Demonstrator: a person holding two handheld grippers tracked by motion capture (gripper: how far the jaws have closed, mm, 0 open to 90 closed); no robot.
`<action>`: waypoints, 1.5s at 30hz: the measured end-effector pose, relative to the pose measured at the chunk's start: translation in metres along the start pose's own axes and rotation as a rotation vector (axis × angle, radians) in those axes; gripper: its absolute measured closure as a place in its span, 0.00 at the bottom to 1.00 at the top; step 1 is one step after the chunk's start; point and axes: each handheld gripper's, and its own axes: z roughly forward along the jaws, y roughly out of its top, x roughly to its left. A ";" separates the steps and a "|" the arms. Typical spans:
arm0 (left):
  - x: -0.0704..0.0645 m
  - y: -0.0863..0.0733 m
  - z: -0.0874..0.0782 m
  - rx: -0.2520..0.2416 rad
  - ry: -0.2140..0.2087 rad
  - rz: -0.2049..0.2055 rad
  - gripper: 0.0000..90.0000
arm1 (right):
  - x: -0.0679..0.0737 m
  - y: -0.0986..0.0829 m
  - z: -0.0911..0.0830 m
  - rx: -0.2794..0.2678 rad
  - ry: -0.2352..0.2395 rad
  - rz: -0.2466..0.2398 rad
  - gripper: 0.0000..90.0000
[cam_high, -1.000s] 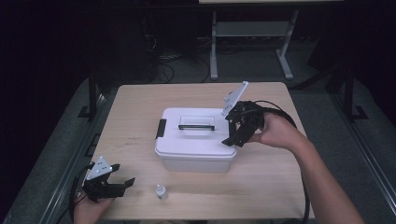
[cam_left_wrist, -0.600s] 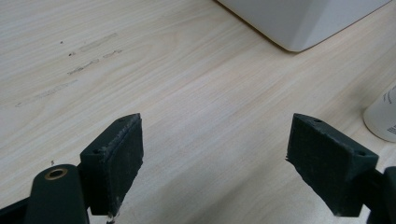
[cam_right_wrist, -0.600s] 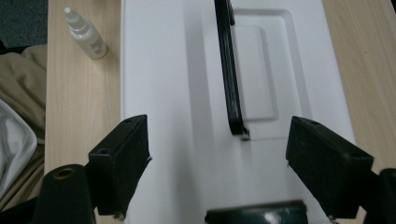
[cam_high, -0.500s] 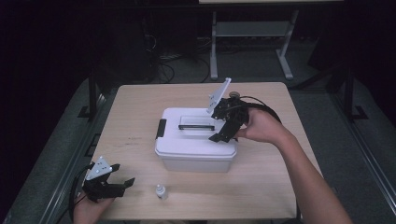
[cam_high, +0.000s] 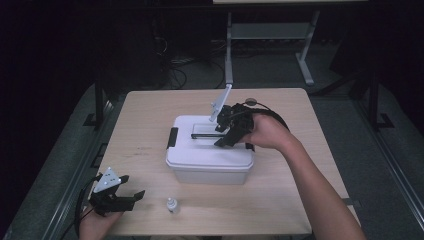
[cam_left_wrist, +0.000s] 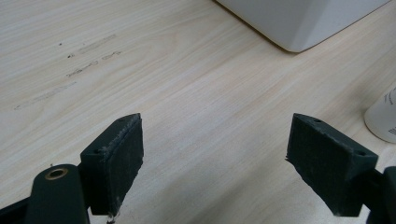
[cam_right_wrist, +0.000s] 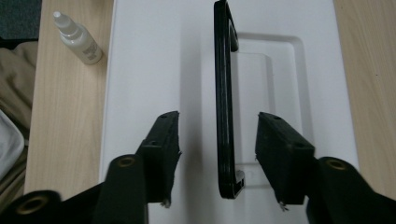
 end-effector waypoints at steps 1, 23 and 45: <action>0.000 0.000 0.000 0.000 0.000 0.000 0.20 | 0.000 0.000 0.000 0.000 0.000 0.000 0.56; 0.001 0.001 0.002 0.003 -0.006 -0.003 0.23 | -0.019 0.021 0.013 0.005 0.019 -0.022 0.85; 0.002 0.001 0.001 0.003 -0.005 -0.005 0.21 | -0.024 0.025 0.018 0.001 0.048 -0.017 0.93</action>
